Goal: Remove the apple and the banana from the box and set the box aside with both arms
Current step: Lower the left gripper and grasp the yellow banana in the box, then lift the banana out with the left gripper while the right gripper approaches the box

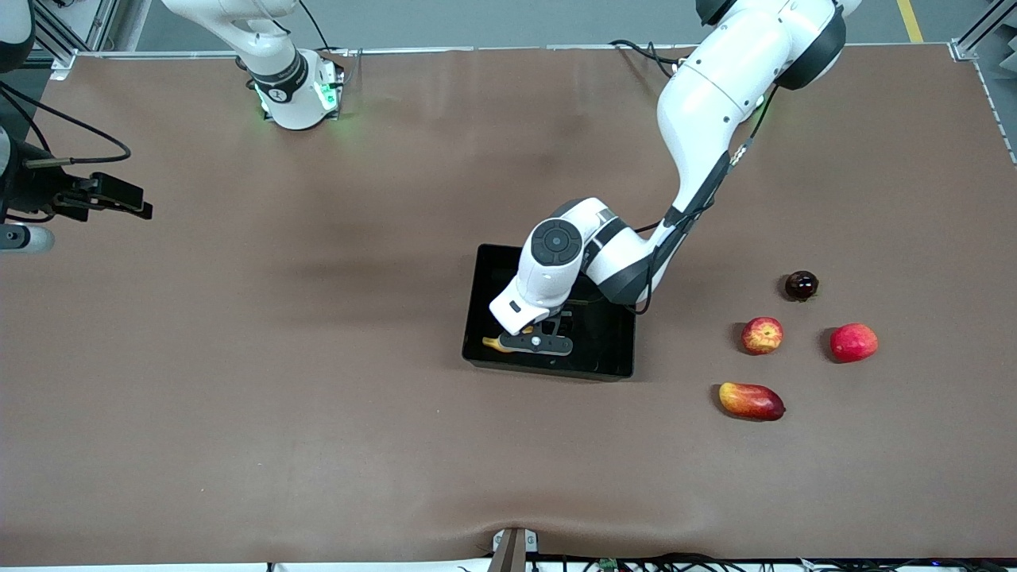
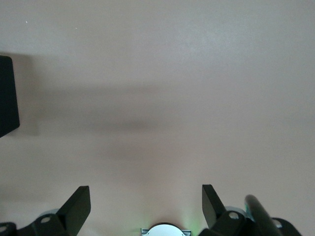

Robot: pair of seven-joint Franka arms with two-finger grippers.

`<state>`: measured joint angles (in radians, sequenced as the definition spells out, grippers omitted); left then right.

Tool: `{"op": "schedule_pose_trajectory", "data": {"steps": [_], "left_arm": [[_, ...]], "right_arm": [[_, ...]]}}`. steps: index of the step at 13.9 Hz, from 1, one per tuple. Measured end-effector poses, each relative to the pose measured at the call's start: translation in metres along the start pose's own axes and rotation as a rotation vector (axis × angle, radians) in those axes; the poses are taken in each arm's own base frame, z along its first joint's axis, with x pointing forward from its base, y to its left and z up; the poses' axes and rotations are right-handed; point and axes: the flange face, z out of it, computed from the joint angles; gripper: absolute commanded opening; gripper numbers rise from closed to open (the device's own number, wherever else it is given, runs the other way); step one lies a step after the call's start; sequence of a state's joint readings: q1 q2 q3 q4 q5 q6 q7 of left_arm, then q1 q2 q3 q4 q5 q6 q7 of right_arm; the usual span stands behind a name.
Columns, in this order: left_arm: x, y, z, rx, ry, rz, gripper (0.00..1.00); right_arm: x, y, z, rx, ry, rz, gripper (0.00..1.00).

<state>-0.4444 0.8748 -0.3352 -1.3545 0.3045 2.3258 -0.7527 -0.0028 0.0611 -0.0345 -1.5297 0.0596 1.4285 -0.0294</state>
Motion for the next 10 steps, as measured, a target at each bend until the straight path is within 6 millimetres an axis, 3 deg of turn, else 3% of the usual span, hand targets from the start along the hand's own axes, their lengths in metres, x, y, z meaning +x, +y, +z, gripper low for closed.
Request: {"op": "schedule_pose_trajectory", "data": {"steps": [4, 10], "left_arm": [[-0.011, 0.011, 0.012, -0.004, -0.010, -0.003, 1.00], [-0.023, 0.013, 0.040, 0.049, -0.013, 0.020, 0.88]], "right_arm": [[0.000, 0.000, 0.000, 0.000, 0.000, 0.000, 1.00], [0.000, 0.000, 0.000, 0.001, 0.000, 0.000, 1.00]]}}
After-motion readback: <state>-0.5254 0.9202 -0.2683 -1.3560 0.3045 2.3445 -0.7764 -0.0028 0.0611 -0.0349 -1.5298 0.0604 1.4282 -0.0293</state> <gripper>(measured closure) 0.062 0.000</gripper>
